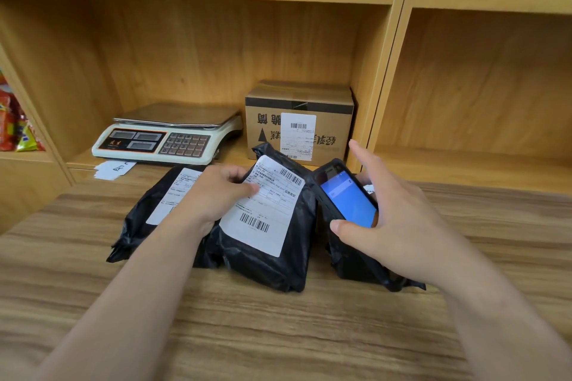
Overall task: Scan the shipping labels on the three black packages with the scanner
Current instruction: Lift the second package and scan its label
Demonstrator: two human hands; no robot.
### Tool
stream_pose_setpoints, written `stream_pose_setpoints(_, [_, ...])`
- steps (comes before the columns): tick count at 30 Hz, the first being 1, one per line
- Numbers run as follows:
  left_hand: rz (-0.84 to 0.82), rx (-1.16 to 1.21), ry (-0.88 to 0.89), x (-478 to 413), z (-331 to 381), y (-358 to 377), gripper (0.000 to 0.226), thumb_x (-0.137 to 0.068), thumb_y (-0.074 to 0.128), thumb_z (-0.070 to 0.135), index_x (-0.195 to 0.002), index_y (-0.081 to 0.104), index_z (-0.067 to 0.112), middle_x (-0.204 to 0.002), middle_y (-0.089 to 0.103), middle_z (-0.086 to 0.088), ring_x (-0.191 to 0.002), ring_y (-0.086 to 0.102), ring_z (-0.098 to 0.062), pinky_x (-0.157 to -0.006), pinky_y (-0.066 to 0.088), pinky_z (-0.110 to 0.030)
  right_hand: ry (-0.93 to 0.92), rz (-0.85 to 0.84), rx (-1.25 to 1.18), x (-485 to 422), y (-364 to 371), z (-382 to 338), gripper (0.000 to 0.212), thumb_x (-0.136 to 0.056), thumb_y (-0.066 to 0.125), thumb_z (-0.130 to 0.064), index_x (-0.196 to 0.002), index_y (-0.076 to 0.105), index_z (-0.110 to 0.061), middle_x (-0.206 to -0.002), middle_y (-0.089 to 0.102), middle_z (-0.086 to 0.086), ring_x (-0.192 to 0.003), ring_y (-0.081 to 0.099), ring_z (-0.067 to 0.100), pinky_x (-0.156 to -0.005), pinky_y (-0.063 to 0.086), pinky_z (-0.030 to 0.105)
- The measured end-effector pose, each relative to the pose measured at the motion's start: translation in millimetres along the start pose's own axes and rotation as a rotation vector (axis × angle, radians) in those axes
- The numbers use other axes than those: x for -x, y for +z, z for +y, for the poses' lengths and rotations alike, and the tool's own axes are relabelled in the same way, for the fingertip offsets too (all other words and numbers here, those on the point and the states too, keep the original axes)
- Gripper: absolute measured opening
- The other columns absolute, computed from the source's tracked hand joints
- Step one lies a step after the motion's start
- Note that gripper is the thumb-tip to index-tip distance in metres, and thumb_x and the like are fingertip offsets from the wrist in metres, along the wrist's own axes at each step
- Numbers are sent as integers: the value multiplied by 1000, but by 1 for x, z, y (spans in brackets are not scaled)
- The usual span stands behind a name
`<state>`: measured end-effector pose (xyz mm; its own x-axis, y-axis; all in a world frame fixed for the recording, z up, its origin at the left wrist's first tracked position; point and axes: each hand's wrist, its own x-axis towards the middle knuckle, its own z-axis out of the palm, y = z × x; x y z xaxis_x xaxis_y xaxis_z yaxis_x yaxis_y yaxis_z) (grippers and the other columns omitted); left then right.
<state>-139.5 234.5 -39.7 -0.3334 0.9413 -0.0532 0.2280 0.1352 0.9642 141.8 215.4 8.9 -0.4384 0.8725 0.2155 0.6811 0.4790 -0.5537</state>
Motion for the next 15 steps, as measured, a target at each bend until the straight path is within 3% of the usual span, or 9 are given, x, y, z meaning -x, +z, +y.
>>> stream_pose_setpoints(5, [51, 12, 11, 1, 3, 1, 12, -90, 80, 9, -87, 69, 8, -87, 84, -10, -78, 83, -26, -59, 60, -31, 4, 1, 0, 0, 0, 0, 107, -76, 73, -53, -154, 1, -56, -154, 36, -21, -135, 33, 12, -96, 30, 31])
stream_pose_setpoints(11, [134, 147, 56, 3, 10, 2, 23, -88, 81, 3, -76, 63, 10, -82, 82, -12, -66, 79, -20, -53, 61, -29, 7, -7, -5, 1, -2, -1, 105, -78, 73, -52, -153, 0, -57, -154, 34, -22, -136, 32, 12, -95, 29, 32])
stream_pose_setpoints(15, [204, 238, 77, 2, 12, 1, 28, -86, 82, 2, -72, 61, 13, -90, 81, -22, -84, 79, -36, -76, 64, -47, 1, -8, -6, 1, -3, -1, 106, -78, 73, -52, -154, 0, -56, -155, 33, -21, -137, 30, 11, -95, 28, 31])
